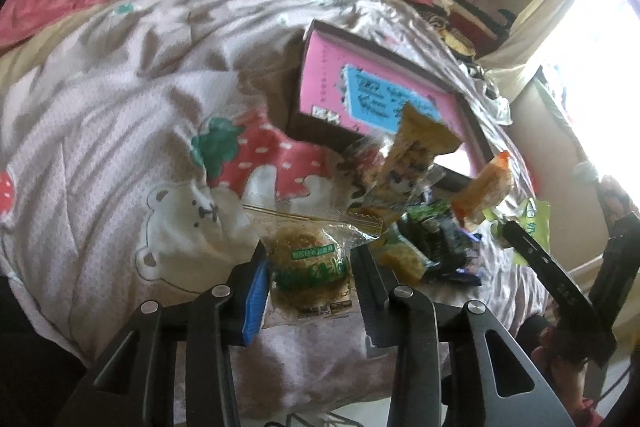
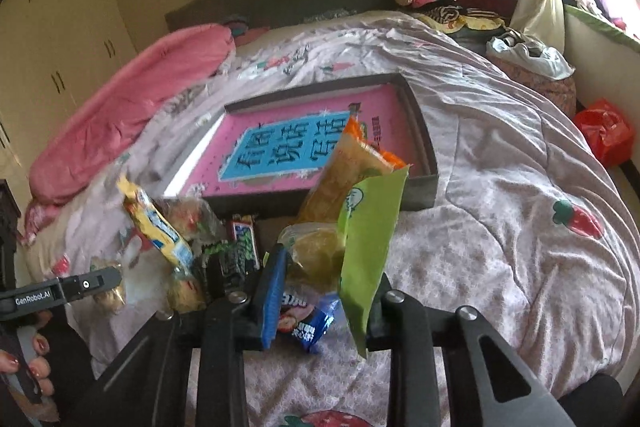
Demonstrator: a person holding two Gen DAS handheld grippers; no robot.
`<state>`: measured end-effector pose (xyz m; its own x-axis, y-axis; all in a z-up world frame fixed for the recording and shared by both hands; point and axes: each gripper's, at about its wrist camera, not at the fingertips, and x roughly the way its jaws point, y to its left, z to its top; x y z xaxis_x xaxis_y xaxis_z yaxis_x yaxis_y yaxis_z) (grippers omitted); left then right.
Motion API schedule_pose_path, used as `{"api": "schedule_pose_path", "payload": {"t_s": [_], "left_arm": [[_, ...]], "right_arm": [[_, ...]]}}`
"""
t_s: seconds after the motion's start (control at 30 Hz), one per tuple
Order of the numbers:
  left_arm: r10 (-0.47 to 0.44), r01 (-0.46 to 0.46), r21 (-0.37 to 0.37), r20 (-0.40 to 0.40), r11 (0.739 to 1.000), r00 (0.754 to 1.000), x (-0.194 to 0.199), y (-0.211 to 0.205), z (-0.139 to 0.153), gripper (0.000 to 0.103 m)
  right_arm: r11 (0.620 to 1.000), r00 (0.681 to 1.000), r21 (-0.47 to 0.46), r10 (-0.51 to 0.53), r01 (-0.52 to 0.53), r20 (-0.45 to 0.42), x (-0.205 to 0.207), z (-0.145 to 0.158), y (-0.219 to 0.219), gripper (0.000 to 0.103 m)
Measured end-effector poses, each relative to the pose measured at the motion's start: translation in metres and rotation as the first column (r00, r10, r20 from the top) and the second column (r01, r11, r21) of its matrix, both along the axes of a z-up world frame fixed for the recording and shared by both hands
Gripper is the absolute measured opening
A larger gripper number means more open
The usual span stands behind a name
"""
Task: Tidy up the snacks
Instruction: 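Grasp the clear green-label pastry bag with the left tool while the right tool grasps the green snack bag, then lift and carry the pastry bag left and green bag right over the pink tray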
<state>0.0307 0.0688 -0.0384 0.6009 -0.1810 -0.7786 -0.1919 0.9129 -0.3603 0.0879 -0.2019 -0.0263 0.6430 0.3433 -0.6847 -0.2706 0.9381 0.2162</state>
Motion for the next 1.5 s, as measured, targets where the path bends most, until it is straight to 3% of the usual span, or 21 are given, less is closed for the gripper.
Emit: {"api": "schedule_pose_path", "payload": {"t_s": [0.53, 1.5], "left_arm": [[0.007, -0.009, 0.034, 0.068, 0.999, 0.998, 0.031, -0.001, 0.019, 0.04], [0.023, -0.023, 0.001, 0.127, 1.0, 0.992, 0.107, 0.01, 0.036, 0.04]], "right_arm": [[0.998, 0.999, 0.058, -0.006, 0.003, 0.049, 0.007, 0.018, -0.007, 0.03], [0.996, 0.989, 0.077, -0.053, 0.043, 0.138, 0.049, 0.049, -0.016, 0.03]]}}
